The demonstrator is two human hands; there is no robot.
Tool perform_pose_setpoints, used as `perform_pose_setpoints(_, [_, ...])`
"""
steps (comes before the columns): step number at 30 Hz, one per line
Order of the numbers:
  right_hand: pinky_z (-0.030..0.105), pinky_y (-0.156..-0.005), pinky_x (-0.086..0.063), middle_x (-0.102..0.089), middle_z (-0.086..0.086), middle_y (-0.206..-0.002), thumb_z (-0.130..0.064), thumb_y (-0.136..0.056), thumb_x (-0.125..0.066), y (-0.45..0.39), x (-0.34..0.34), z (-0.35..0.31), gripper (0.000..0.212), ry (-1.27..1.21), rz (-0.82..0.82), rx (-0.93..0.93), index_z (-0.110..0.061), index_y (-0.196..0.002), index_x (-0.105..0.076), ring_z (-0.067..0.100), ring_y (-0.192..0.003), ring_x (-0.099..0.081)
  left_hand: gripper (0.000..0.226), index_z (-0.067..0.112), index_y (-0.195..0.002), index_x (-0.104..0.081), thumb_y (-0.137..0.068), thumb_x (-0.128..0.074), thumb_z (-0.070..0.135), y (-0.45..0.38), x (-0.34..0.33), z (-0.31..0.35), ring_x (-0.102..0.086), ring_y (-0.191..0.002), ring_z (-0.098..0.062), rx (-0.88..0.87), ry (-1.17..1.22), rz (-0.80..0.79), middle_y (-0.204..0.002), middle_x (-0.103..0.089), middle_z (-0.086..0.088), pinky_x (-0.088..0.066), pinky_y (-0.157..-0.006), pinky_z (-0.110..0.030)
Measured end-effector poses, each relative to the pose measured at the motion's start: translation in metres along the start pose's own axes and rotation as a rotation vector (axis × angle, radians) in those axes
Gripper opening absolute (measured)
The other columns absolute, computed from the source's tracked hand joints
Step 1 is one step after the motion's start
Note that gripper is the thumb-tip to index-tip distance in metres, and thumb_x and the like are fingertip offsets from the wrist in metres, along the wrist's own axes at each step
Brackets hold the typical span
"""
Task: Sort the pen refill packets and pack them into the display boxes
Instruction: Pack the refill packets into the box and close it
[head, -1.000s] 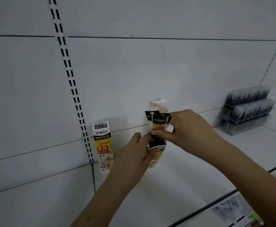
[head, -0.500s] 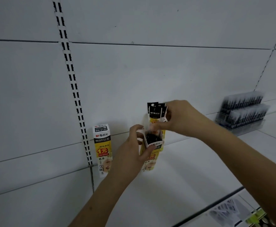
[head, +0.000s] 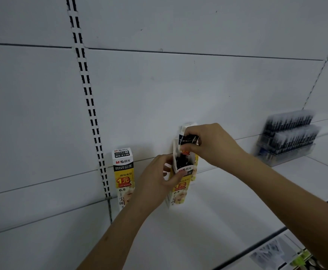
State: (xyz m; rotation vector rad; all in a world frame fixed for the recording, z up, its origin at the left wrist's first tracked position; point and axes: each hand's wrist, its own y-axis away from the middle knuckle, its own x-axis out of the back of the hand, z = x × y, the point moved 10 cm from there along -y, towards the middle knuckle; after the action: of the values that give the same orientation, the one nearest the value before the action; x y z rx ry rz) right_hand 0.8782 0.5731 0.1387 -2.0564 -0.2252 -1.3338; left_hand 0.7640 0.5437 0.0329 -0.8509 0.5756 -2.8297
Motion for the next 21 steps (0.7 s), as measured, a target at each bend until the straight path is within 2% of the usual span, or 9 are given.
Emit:
perform_pose_setpoints(3, [0.026,-0.06,-0.037,-0.063,-0.008,-0.081,-0.044,-0.088,-0.065,-0.002,-0.012,-0.004,0.018,0.145,-0.049,0.016,-0.027,-0.096,-0.069,0.011,-0.075,-0.051,0.027,0.042,-0.108,-0.052,-0.086,-0.068,0.046,-0.002,0.001,-0.004,-0.06,-0.097,0.001,0.013,0.008,0.008,-0.106,-0.061,0.02,-0.056,-0.086,-0.034])
perform_pose_setpoints(6, [0.025,-0.058,-0.036,-0.067,-0.003,-0.09,-0.041,-0.09,-0.063,-0.006,-0.021,-0.013,0.017,0.226,-0.094,0.046,-0.028,-0.099,-0.069,0.016,-0.08,-0.058,0.026,0.038,-0.109,-0.053,-0.087,-0.069,0.041,-0.003,0.003,-0.004,-0.061,-0.097,-0.001,0.021,0.041,0.023,-0.106,-0.062,0.017,-0.056,-0.086,-0.035])
perform_pose_setpoints(9, [0.028,-0.064,-0.044,-0.067,-0.001,-0.094,-0.038,-0.091,-0.061,-0.01,-0.025,-0.023,0.019,0.303,-0.119,0.077,-0.025,-0.102,-0.069,0.019,-0.086,-0.063,0.025,0.036,-0.108,-0.054,-0.088,-0.069,0.039,-0.003,0.005,-0.005,-0.063,-0.096,-0.003,0.04,0.088,0.029,-0.105,-0.063,0.016,-0.057,-0.084,-0.035])
perform_pose_setpoints(12, [0.034,-0.074,-0.053,-0.068,-0.003,-0.099,-0.04,-0.087,-0.068,-0.015,-0.021,-0.024,0.026,0.26,-0.22,0.079,-0.024,-0.107,-0.073,0.017,-0.091,-0.062,0.025,0.035,-0.107,-0.055,-0.087,-0.07,0.038,-0.003,0.006,-0.007,-0.065,-0.093,-0.004,0.053,0.129,0.013,-0.103,-0.064,0.016,-0.058,-0.082,-0.035])
perform_pose_setpoints(14, [0.033,-0.069,-0.052,-0.069,-0.004,-0.095,-0.038,-0.084,-0.072,-0.02,-0.017,-0.021,0.025,0.239,-0.276,0.064,-0.022,-0.104,-0.074,0.015,-0.085,-0.061,0.025,0.039,-0.103,-0.053,-0.086,-0.071,0.039,-0.003,0.004,-0.008,-0.063,-0.093,-0.002,0.047,0.149,-0.004,-0.102,-0.065,0.016,-0.057,-0.082,-0.03])
perform_pose_setpoints(17, [0.024,-0.052,-0.04,-0.063,-0.01,-0.079,-0.038,-0.082,-0.074,-0.026,-0.014,-0.02,0.021,0.307,-0.286,0.073,-0.021,-0.095,-0.073,0.007,-0.062,-0.053,0.03,0.046,-0.102,-0.051,-0.084,-0.074,0.037,-0.004,-0.004,-0.017,-0.061,-0.099,0.0,0.036,0.197,-0.017,-0.108,-0.063,0.017,-0.052,-0.084,-0.022])
perform_pose_setpoints(18, [0.024,-0.05,-0.04,-0.063,-0.011,-0.076,-0.037,-0.082,-0.074,-0.028,-0.015,-0.019,0.02,0.305,-0.302,0.074,-0.019,-0.091,-0.072,0.004,-0.054,-0.052,0.034,0.046,-0.104,-0.051,-0.083,-0.076,0.035,-0.004,-0.01,-0.023,-0.06,-0.101,0.0,0.045,0.204,-0.041,-0.11,-0.062,0.017,-0.05,-0.084,-0.019])
perform_pose_setpoints(21, [0.019,-0.045,-0.045,-0.072,-0.005,-0.078,-0.036,-0.081,-0.075,-0.03,-0.018,-0.011,0.019,0.224,-0.354,0.043,-0.019,-0.09,-0.074,0.002,-0.039,-0.054,0.04,0.035,-0.111,-0.054,-0.081,-0.079,0.029,0.003,-0.04,-0.055,-0.061,-0.104,-0.005,0.134,0.232,-0.17,-0.114,-0.064,0.014,-0.05,-0.082,-0.015])
